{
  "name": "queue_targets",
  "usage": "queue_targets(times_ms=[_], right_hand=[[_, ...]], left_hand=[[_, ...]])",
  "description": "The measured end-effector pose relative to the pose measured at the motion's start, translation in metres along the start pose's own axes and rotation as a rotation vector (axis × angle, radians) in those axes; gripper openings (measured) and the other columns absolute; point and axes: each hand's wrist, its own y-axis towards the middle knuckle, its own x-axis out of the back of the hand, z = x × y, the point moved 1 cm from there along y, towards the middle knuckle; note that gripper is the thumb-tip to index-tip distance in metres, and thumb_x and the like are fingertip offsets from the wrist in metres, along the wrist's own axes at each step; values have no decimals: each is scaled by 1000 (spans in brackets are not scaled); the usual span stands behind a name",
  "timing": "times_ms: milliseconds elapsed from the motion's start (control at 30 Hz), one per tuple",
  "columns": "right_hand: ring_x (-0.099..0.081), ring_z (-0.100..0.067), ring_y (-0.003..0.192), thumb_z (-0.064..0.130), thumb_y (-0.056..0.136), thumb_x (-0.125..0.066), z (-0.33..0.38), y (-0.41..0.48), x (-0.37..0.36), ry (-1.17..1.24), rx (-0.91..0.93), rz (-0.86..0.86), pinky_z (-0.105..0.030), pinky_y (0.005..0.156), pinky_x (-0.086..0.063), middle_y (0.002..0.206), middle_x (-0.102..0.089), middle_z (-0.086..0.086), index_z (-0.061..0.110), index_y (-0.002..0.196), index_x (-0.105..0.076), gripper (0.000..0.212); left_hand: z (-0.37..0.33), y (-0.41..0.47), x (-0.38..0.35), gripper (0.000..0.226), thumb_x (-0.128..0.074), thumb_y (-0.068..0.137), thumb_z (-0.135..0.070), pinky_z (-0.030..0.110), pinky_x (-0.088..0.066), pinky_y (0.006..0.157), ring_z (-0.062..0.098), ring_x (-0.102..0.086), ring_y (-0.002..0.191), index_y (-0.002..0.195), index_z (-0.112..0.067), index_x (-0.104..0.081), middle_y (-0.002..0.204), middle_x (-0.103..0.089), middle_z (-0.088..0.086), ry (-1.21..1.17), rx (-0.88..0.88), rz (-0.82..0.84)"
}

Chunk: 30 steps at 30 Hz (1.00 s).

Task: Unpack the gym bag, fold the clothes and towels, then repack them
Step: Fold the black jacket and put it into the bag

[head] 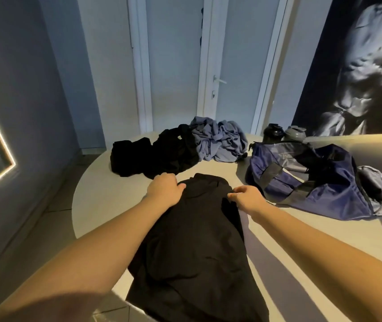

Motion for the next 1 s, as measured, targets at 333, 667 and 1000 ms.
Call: queue_targets(times_ms=[333, 667, 1000], right_hand=[[-66, -29, 84, 44, 74, -86, 3, 88, -28, 61, -229, -161, -38, 79, -58, 96, -68, -8, 7, 88, -60, 48], [-45, -28, 136, 27, 100, -58, 19, 36, -32, -286, 380, -225, -33, 111, -32, 146, -52, -10, 11, 141, -54, 44], [1, -13, 156, 71, 95, -9, -51, -55, -31, -863, 776, 391, -36, 127, 1, 169, -7, 2, 25, 160, -23, 81]], left_hand=[[-4, 80, -45, 54, -74, 90, -39, 37, -51, 87, 30, -64, 103, 122, 2, -62, 116, -66, 16, -353, 214, 280], [13, 59, -75, 44, -63, 96, -33, 45, -47, 101, 27, -50, 123, 136, -15, -54, 134, -54, 5, -179, -114, -241], [45, -73, -46, 66, -38, 103, -58, 38, -7, 128, 11, 0, 156, 161, -30, -22, 169, -10, -10, 74, -588, 314]])
